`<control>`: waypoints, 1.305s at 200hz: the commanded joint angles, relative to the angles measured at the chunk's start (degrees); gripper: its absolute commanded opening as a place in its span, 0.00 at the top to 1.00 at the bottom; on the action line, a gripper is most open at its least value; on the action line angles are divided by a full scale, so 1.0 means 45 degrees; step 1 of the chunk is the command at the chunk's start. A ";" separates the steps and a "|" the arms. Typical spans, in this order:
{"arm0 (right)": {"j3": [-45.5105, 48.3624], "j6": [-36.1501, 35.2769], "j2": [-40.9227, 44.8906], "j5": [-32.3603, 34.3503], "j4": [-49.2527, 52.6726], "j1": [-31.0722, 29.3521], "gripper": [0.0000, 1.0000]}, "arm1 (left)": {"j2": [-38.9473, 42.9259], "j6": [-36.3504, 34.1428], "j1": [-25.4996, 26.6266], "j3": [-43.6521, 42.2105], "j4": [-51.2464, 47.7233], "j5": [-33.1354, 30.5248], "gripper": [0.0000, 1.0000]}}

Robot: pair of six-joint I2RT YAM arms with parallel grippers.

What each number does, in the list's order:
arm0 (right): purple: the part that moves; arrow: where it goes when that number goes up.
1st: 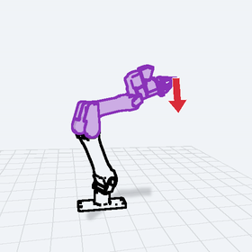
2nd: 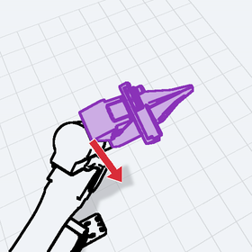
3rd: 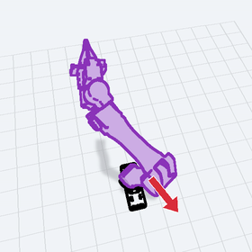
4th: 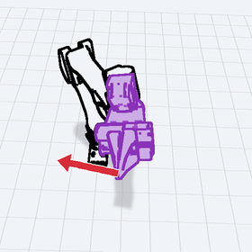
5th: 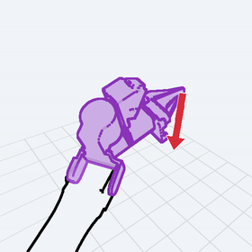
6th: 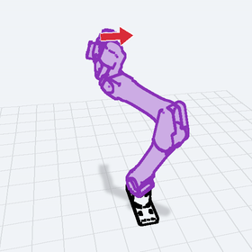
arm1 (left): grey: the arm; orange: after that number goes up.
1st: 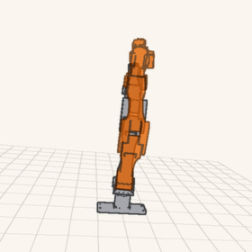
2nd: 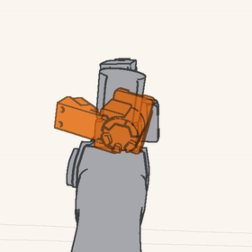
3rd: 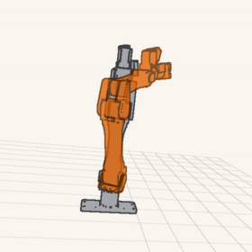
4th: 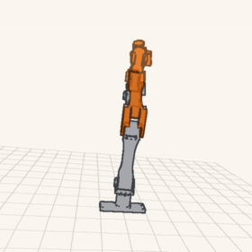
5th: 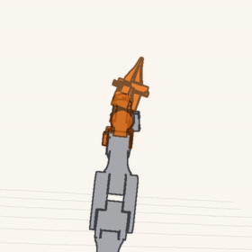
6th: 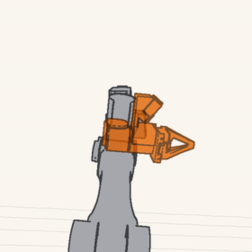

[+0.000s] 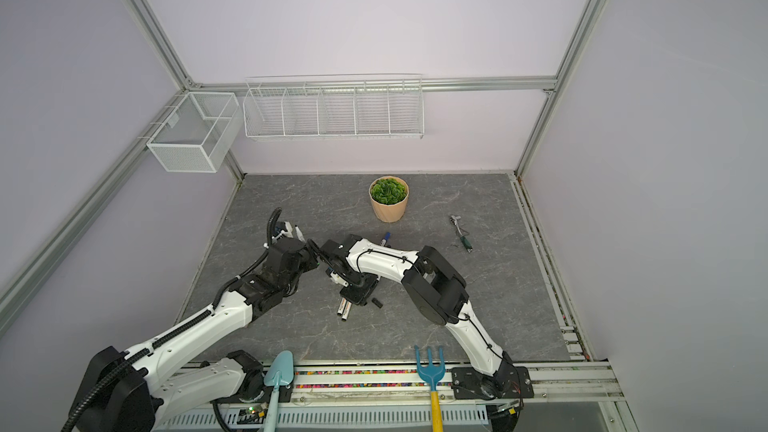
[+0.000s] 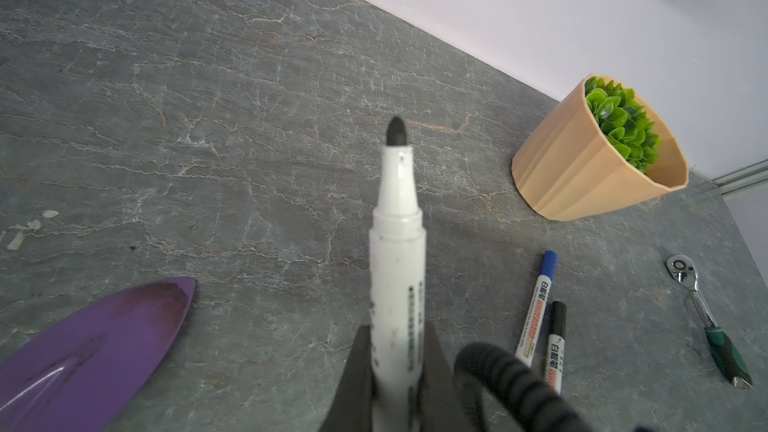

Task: Insert the pens into the pen caps
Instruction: 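Close the right gripper on a black cap, then lift the black cap with the right gripper toward the marker held by the left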

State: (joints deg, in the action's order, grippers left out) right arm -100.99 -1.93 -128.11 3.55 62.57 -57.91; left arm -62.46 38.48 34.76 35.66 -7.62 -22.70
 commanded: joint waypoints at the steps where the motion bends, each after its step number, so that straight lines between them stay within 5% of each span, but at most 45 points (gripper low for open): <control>1: 0.0202 0.0070 -0.0597 0.1330 -0.0757 -0.0160 0.64 | 0.0037 0.0004 -0.0009 -0.0112 0.0206 0.0024 1.00; 58: 0.0510 -0.0068 -0.0339 -0.0694 -0.1616 -0.0022 0.62 | -0.0008 -0.0007 -0.0010 -0.0053 0.0207 0.0161 1.00; 106: 0.0809 -0.0370 -0.0620 -0.0714 -0.2260 -0.0021 0.63 | -0.0021 -0.0103 -0.0010 0.0005 0.0130 0.0223 1.00; 136: 0.1027 -0.0320 -0.0457 -0.0636 -0.2638 0.0055 0.77 | -0.0008 -0.0282 -0.0004 0.0044 0.0140 0.0353 1.00; 170: 0.1839 -0.0124 0.1172 -0.1148 -0.3451 0.0548 0.82 | -0.0111 -0.0737 -0.0010 0.0180 0.0348 0.0845 1.00; 229: 0.2650 0.0821 0.5186 -0.3169 -0.4912 0.2918 0.84 | -0.1379 -0.2209 -0.0010 0.0500 0.2034 0.4194 1.00; 261: 0.2748 0.2579 0.6300 -0.4905 -0.6937 0.4634 0.85 | -0.2180 -0.2932 0.0101 0.0555 0.3268 0.6586 1.00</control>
State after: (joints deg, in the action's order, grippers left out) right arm -89.10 2.87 -102.83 -10.59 39.94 -41.30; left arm -70.30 29.21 34.79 36.14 0.58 -3.73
